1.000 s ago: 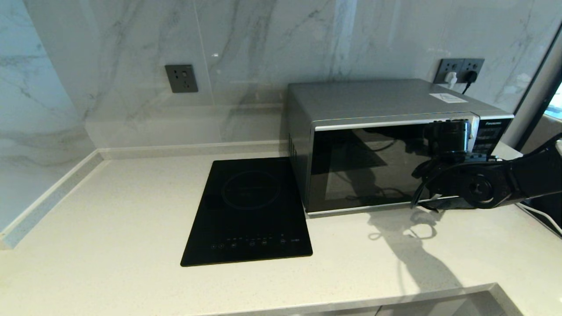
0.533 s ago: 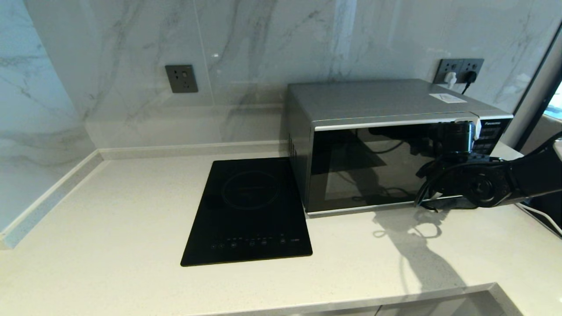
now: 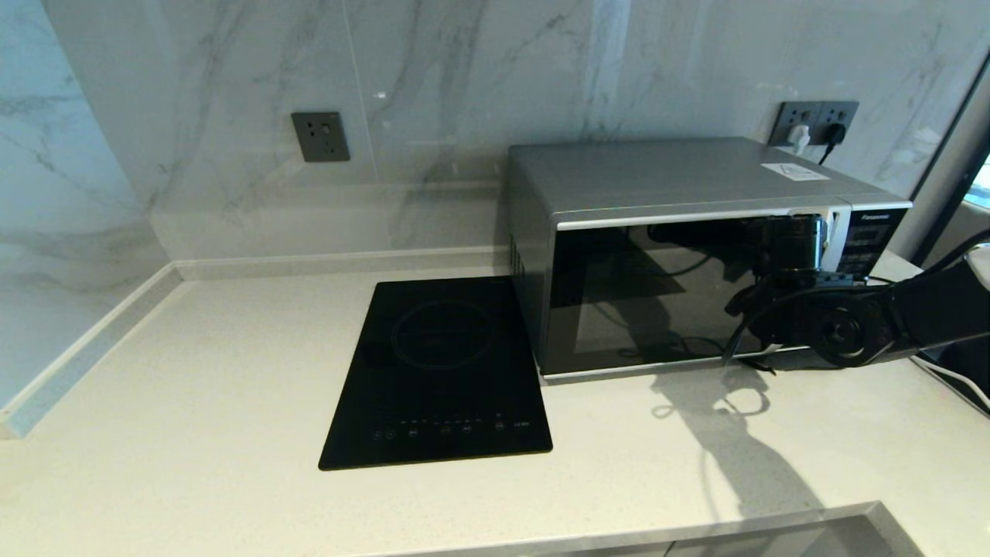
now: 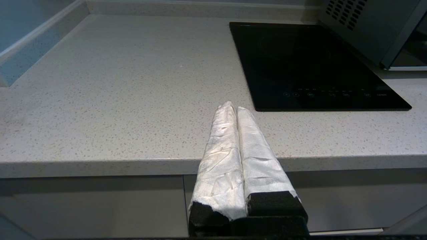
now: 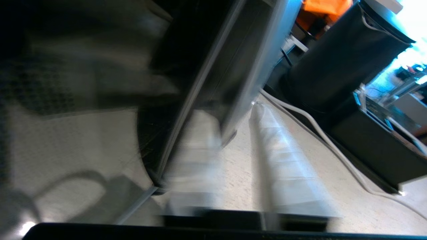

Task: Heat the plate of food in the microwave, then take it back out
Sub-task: Open the microwave oven

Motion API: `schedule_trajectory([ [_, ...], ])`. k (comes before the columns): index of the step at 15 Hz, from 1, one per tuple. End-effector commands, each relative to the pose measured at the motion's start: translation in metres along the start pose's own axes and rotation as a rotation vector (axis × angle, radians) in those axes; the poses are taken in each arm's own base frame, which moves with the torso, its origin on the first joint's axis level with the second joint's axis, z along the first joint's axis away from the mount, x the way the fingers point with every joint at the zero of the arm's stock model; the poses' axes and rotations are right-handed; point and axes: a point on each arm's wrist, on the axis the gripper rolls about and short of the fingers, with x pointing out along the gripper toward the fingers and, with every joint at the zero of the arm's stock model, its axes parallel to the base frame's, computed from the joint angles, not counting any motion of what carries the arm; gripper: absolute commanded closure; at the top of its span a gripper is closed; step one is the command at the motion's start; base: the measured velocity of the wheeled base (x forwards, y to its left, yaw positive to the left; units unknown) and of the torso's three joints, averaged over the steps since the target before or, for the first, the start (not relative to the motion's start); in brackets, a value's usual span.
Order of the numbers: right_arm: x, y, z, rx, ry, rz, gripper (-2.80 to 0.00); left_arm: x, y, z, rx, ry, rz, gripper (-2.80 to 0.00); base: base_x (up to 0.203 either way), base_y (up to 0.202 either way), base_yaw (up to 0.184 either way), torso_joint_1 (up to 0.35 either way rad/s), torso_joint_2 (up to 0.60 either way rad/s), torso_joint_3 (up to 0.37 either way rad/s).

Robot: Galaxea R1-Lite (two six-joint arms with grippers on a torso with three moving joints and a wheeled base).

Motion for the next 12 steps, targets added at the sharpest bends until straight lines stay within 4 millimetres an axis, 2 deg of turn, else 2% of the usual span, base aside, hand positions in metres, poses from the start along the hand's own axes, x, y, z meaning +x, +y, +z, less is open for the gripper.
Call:
schedule_trajectory([
  [1, -0.004, -0.007, 0.006, 0.014, -0.009, -0.016, 0.00, 0.000, 0.000, 0.000, -0.001, 0.001, 0.002, 0.00, 0.000, 0.000, 0.000, 0.000, 0.00, 0.000],
  [5, -0.010, -0.018, 0.007, 0.017, -0.008, -0.015, 0.00, 0.000, 0.000, 0.000, -0.001, 0.001, 0.002, 0.00, 0.000, 0.000, 0.000, 0.000, 0.00, 0.000],
  [12, -0.024, -0.034, -0.004, -0.018, 0.010, 0.025, 0.00, 0.000, 0.000, 0.000, -0.001, 0.001, 0.002, 0.00, 0.000, 0.000, 0.000, 0.000, 0.00, 0.000],
])
